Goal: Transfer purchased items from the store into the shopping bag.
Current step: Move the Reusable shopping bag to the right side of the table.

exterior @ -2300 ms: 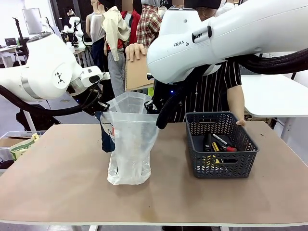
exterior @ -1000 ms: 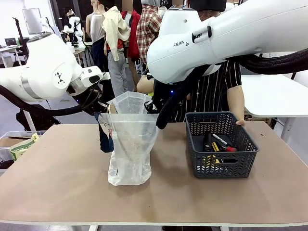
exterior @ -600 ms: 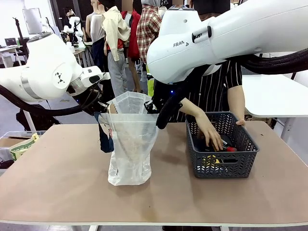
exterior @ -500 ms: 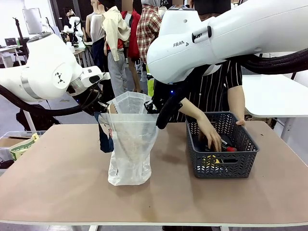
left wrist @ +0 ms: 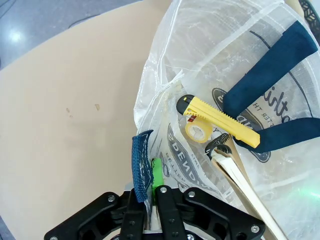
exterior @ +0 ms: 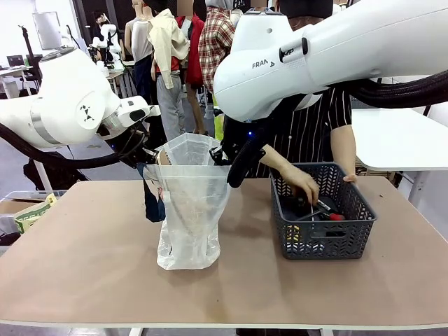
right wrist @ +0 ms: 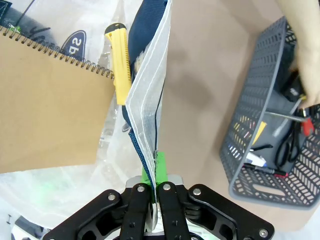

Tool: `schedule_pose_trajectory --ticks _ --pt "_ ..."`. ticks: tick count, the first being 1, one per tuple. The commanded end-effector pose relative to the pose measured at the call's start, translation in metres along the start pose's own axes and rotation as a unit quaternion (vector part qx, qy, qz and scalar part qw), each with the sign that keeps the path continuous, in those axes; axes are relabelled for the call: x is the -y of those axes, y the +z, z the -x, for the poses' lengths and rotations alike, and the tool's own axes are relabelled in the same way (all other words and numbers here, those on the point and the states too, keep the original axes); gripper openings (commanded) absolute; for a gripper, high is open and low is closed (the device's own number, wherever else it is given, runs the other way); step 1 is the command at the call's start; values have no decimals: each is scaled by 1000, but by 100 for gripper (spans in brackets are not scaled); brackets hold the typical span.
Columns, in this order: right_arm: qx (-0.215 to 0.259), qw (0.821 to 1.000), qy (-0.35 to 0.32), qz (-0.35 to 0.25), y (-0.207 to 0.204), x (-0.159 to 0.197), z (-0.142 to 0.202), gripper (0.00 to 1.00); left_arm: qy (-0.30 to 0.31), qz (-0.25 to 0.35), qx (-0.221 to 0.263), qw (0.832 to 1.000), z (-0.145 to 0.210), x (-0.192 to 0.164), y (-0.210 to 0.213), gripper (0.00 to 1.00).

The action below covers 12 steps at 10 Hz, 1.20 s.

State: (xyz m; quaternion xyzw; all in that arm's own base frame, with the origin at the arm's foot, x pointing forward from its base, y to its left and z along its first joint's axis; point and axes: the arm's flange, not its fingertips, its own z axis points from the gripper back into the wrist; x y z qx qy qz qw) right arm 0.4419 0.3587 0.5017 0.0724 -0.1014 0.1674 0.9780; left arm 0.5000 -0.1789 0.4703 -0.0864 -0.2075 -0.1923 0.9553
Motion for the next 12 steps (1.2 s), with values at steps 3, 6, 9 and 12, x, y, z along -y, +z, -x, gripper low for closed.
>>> schedule_pose_trajectory --ticks 3,6,9,12 --pt "0 1000 1 2 0 1 1 0 1 -1 0 1000 0 -1 0 0" --pt "0 1000 1 2 0 1 1 0 1 -1 0 1000 0 -1 0 0" --pt "0 1000 1 2 0 1 1 0 1 -1 0 1000 0 -1 0 0" --pt "0 1000 1 2 0 1 1 0 1 -1 0 1000 0 -1 0 0"
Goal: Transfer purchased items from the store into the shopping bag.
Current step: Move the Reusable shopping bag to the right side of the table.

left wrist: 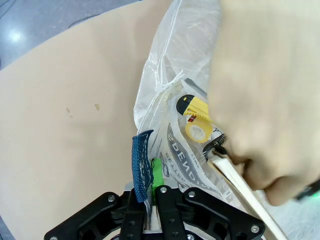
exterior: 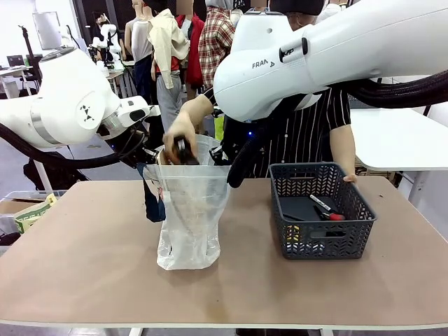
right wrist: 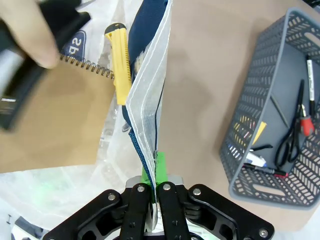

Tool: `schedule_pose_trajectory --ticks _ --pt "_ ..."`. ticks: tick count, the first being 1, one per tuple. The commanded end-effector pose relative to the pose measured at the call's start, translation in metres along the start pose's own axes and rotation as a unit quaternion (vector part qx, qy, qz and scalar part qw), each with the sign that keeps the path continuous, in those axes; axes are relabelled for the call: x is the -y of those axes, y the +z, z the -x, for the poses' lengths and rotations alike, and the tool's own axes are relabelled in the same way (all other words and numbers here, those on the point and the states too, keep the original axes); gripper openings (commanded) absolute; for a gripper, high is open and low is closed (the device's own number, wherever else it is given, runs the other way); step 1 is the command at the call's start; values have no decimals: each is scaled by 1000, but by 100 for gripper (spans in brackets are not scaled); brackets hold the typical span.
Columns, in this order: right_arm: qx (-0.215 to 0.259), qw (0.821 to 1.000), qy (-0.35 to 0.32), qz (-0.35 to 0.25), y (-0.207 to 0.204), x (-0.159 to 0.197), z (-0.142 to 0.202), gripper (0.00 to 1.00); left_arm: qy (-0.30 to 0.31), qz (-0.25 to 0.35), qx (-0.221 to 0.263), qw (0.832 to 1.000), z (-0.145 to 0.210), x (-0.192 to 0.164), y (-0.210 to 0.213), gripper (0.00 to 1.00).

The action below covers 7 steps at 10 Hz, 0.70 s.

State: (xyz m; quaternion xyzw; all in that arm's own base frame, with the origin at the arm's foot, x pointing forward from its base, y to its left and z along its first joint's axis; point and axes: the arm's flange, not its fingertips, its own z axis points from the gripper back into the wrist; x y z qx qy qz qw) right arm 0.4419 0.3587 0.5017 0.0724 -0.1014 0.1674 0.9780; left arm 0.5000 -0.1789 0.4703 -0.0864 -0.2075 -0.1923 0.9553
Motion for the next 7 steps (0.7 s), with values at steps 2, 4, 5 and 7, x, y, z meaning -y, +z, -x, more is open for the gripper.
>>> schedule_pose_trajectory --ticks 2,4,5,7 --pt "0 1000 1 2 0 1 1 0 1 -1 0 1000 0 -1 0 0" --pt "0 1000 1 2 0 1 1 0 1 -1 0 1000 0 -1 0 0" --pt "0 1000 1 2 0 1 1 0 1 -1 0 1000 0 -1 0 0" --pt "0 1000 1 2 0 1 1 0 1 -1 0 1000 0 -1 0 0"
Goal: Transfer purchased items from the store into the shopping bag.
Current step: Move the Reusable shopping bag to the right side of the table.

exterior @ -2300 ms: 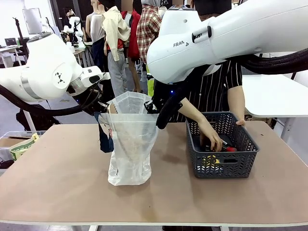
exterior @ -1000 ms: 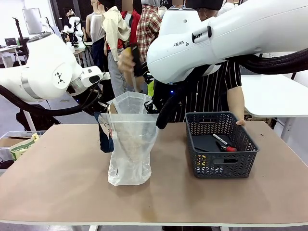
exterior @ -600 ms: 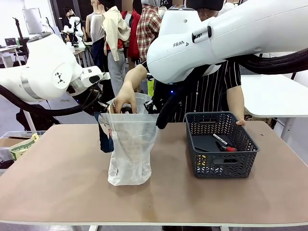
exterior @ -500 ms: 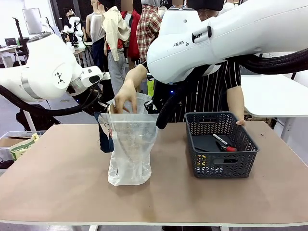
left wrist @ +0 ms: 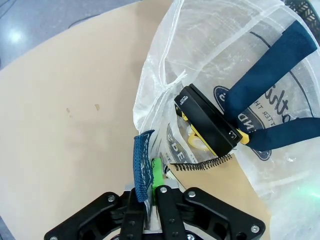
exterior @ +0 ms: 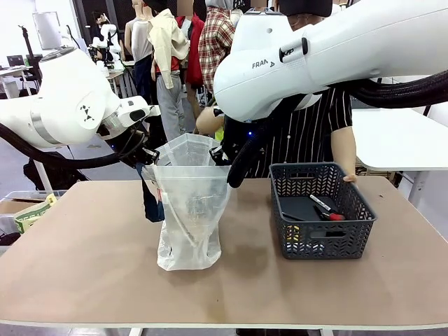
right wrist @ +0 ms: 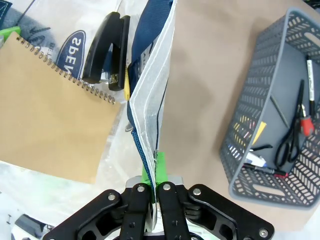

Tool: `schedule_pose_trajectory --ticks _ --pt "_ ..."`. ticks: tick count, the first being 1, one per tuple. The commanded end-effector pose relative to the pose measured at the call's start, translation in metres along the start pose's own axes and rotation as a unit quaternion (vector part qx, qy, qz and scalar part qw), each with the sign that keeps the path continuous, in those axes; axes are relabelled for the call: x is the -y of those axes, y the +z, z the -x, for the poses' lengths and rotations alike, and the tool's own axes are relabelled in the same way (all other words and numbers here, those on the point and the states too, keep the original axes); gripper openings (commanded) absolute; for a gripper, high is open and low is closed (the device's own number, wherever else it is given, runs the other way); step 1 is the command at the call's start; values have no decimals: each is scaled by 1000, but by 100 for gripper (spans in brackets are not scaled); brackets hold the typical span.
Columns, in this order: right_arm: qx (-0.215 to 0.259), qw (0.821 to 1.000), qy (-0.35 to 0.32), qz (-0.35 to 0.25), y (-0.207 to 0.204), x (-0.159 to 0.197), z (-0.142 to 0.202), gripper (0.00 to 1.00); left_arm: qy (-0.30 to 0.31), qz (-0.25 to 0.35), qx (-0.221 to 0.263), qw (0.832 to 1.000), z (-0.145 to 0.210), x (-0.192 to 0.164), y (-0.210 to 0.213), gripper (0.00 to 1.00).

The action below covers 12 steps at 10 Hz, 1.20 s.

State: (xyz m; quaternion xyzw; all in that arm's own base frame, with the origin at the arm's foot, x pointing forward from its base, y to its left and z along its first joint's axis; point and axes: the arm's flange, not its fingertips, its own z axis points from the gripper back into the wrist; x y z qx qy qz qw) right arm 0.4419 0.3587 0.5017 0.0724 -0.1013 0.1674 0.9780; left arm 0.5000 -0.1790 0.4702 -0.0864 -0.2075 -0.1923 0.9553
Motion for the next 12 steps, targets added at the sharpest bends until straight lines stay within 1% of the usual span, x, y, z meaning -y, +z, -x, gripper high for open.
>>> schedule_pose_trajectory --ticks 1,12 --pt "0 1000 1 2 0 1 1 0 1 -1 0 1000 0 -1 0 0" --pt "0 1000 1 2 0 1 1 0 1 -1 0 1000 0 -1 0 0"
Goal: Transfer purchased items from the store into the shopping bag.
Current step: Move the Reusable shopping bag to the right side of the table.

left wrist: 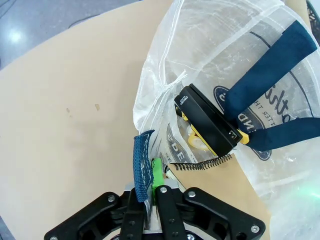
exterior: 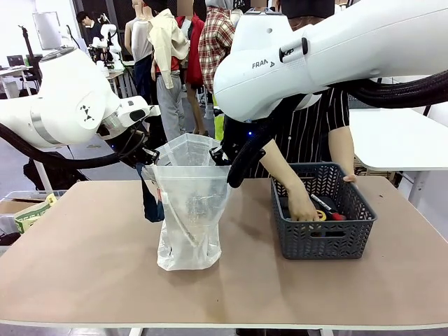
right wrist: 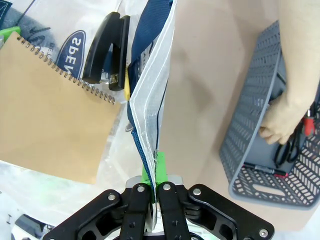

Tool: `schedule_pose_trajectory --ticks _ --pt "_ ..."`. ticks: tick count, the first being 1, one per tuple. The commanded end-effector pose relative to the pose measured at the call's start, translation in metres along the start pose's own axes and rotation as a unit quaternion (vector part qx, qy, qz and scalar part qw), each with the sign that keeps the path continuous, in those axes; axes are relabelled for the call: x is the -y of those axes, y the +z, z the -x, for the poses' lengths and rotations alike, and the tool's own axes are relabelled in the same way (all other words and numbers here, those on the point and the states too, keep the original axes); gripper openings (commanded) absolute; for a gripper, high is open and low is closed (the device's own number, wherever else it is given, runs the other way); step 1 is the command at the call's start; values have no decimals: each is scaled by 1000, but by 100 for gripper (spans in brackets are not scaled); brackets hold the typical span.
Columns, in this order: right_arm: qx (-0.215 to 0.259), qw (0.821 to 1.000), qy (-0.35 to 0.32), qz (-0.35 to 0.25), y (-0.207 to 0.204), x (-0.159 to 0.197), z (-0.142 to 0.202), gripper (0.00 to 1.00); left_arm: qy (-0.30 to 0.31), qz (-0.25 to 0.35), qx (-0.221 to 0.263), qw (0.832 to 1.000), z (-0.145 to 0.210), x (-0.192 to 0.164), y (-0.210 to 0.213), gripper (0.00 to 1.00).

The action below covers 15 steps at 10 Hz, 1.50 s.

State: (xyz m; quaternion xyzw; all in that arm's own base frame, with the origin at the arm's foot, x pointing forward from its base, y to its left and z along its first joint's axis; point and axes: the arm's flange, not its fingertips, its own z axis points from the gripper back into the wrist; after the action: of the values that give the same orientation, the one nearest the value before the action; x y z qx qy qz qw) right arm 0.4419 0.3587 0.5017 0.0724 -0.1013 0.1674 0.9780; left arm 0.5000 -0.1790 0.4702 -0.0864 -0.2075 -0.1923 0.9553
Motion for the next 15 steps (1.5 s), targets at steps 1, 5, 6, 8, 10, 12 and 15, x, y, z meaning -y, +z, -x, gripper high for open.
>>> schedule_pose_trajectory --ticks 1,5,6,8,10,12,15 --pt "0 1000 1 2 0 1 1 0 1 -1 0 1000 0 -1 0 0" --pt "0 1000 1 2 0 1 1 0 1 -1 0 1000 0 -1 0 0" --pt "0 1000 1 2 0 1 1 0 1 -1 0 1000 0 -1 0 0" --pt "0 1000 1 2 0 1 1 0 1 -1 0 1000 0 -1 0 0" --pt "0 1000 1 2 0 1 1 0 1 -1 0 1000 0 -1 0 0" --pt "0 1000 1 2 0 1 1 0 1 -1 0 1000 0 -1 0 0" --pt "0 1000 1 2 0 1 1 0 1 -1 0 1000 0 -1 0 0"
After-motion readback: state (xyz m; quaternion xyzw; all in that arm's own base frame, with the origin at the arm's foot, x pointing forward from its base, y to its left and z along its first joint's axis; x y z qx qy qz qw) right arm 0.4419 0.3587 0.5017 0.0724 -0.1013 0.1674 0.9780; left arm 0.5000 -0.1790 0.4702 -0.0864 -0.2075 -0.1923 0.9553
